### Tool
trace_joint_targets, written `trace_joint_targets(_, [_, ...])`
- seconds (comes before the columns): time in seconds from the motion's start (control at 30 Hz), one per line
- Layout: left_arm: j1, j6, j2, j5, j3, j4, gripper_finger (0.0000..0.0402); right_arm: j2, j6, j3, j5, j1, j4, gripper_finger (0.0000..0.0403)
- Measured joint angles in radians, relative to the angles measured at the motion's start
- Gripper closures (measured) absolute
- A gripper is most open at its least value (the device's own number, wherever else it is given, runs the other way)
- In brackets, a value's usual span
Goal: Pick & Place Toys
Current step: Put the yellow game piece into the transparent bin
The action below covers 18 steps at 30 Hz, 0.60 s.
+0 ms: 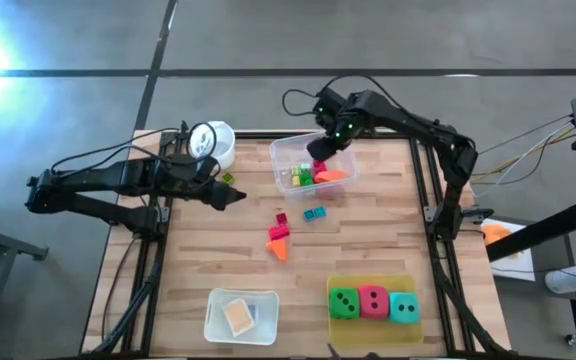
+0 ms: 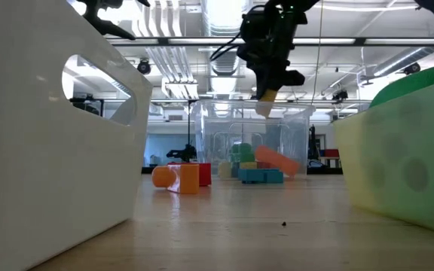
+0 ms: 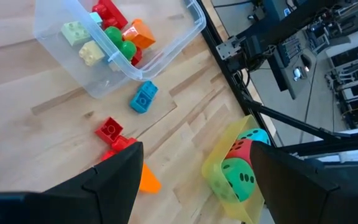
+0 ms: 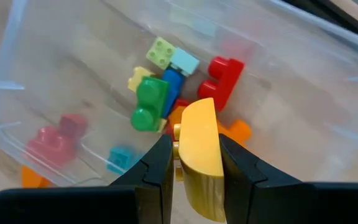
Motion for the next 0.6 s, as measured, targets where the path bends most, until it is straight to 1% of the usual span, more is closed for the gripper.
trace_joint_targets(0.13, [0.000,0.000,0.000,-0.005,0.000,0.000,0.0105,0.000,0.000,0.024,-0.006,-0.014,-0.043,0.0322])
trace_joint_targets(0.33, [0.003,0.000,0.000,-0.009,0.000,0.000,0.0105,0.023,-0.002,0.012,-0.018,-0.020,-0.057,0.0322])
trace_joint_targets(0.47, [0.003,0.000,0.000,-0.009,0.000,0.000,0.0105,0.083,-0.110,0.011,0.020,0.024,-0.065,0.0322])
trace_joint_targets(0.6, [0.003,0.000,0.000,-0.008,0.000,0.001,0.0105,0.136,-0.238,0.010,0.029,0.079,-0.040,0.0322])
